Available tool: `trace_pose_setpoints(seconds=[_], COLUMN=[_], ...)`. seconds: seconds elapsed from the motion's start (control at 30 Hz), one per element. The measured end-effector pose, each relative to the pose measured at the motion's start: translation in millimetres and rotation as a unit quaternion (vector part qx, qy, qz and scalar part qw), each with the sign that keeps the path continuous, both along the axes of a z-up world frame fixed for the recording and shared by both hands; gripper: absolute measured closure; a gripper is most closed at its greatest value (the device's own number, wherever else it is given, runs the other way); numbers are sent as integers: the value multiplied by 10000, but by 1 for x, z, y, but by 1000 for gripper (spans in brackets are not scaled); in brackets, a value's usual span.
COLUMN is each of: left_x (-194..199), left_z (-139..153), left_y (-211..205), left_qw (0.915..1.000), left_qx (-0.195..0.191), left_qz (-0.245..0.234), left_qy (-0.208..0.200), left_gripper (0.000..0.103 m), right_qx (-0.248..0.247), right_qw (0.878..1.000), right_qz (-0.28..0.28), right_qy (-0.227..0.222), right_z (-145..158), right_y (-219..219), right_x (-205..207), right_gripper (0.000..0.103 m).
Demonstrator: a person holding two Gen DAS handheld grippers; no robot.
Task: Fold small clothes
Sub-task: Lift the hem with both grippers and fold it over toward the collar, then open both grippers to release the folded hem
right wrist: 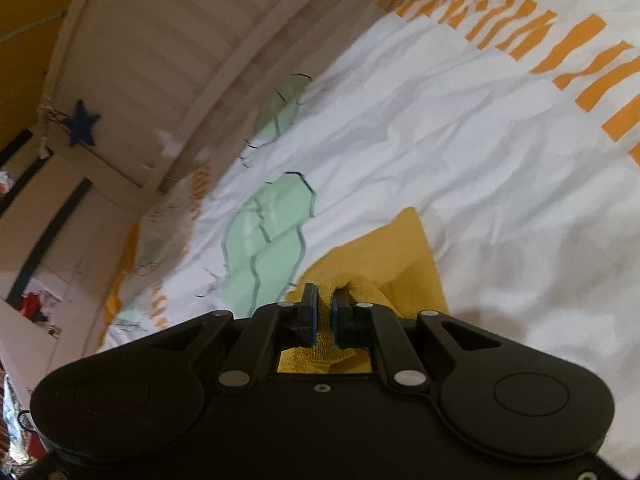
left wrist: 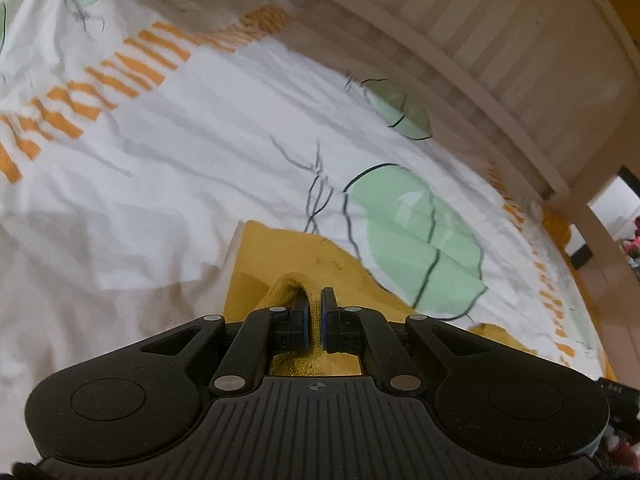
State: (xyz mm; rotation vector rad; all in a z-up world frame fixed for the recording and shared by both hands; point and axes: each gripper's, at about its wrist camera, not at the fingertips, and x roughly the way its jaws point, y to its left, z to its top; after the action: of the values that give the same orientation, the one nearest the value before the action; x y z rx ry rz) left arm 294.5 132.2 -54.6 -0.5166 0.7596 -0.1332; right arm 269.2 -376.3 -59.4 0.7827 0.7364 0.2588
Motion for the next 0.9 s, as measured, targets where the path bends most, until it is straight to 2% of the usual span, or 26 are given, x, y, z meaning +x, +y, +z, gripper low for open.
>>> trace_pose_setpoints(seconds=[0.13,0.17,0.2,0.23,0.27,0.3,0.33,0.37,0.43,0.53,0.73,0.9], left_x=[12,14,14,14,13,12,10,8,4,-8,-41,-60], left_z=[-16,-18,-18,-17,-15,-12,-8,-4,5,17,19,0], left_y=[7,7,7,6,3,2,1,1,1,-7,-49,-81], left_qw=[9996,9996,9998,9999,10000,9997,9991,9980,9959,9929,9781,9668], left_qx=[-254,-241,-161,-59,61,198,365,524,743,1047,1883,2160], left_qz=[83,67,52,33,22,17,56,121,222,119,-711,-1310], left_qy=[110,128,118,84,9,-107,-216,-326,-464,-556,-529,-380], left_gripper=[94,92,86,80,68,57,51,44,43,43,43,43], right_qx=[-215,-244,-309,-383,-503,-606,-706,-874,-1135,-1503,-2357,-2903], right_qw=[9997,9997,9995,9992,9987,9980,9972,9956,9926,9870,9673,9486], right_qz=[-54,-67,-73,-67,-70,-94,-120,-178,-227,-243,199,783], right_qy=[70,67,44,10,-51,-128,-225,-296,-354,-512,-920,-990], right_z=[-10,-11,-11,-11,-9,-7,-5,-1,5,16,34,30], right_y=[2,2,3,3,5,5,6,6,4,7,41,75], right_x=[8,9,9,9,7,6,5,2,0,-8,-31,-48], right_gripper=[82,77,73,59,42,34,24,24,24,24,24,24])
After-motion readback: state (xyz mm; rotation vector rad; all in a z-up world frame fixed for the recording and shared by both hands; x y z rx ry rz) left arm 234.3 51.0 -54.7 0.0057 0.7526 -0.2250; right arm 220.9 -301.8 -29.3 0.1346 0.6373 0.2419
